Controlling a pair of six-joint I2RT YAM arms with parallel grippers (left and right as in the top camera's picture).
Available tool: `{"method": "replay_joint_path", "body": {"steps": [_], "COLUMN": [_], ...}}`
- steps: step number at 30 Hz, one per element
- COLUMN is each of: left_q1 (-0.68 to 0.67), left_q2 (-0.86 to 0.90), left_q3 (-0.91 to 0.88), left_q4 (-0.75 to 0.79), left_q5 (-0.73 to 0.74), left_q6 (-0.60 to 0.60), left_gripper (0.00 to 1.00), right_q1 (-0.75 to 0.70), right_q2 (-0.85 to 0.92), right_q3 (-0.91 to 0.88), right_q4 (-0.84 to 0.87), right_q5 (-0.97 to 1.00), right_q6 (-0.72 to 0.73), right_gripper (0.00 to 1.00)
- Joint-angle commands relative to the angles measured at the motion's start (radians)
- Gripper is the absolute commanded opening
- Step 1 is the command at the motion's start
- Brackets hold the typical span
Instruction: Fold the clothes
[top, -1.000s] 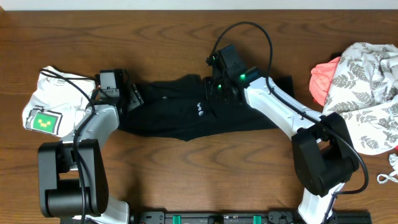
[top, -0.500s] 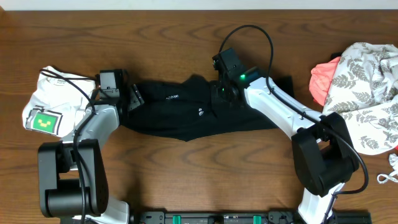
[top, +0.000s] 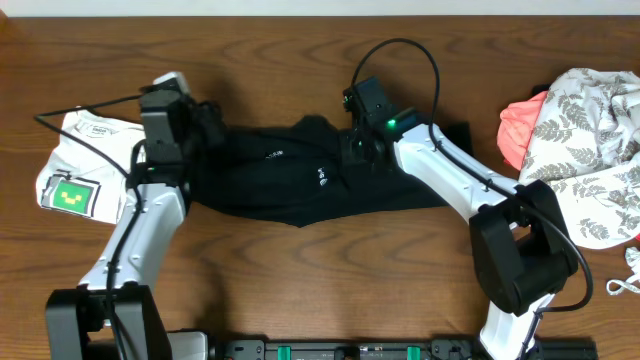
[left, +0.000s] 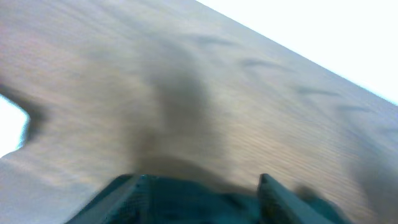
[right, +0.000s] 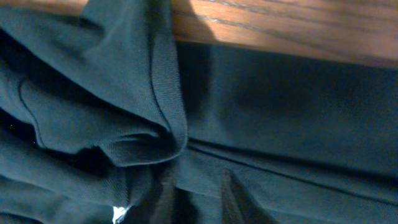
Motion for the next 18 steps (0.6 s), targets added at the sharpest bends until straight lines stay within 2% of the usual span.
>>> {"method": "replay_joint_path", "body": {"steps": [1, 8, 10, 11, 12, 18], "left_q1": [-0.068, -0.200, -0.203, -0.199, -0.194, -0.133], "left_q2": [0.013, 0.137, 0.199, 0.243, 0.267, 0.401], "left_q3": [0.005, 0.005, 0.005, 0.005, 0.005, 0.005], "left_q4": [0.010, 0.061, 0.086, 0.097, 0.099, 0.045], "left_q5": [0.104, 0.090, 0.057, 0.032, 0.018, -0.006], "left_q6": [0.037, 0.142, 0.141, 0.137, 0.137, 0.137], "left_gripper": [0.44, 0.42, 0.42, 0.48, 0.49, 0.49], "right_q1": [-0.045, -0.151, -0.168, -0.174, -0.175, -0.175], "right_q2": [-0.029, -0.152, -0.174, -0.181, -0.182, -0.181], "right_q3": [-0.007, -0.007, -0.007, -0.007, -0.007, -0.007], "right_q4": [-0.008, -0.077, -0.115, -0.143, -0.159, -0.232], "right_q5": [0.040, 0.047, 0.028, 0.012, 0.011, 0.011], "right_q6": [-0.019, -0.020, -0.050, -0.076, -0.080, -0.083], "right_gripper": [0.04, 0.01, 0.01, 0.01, 0.01, 0.01]}}
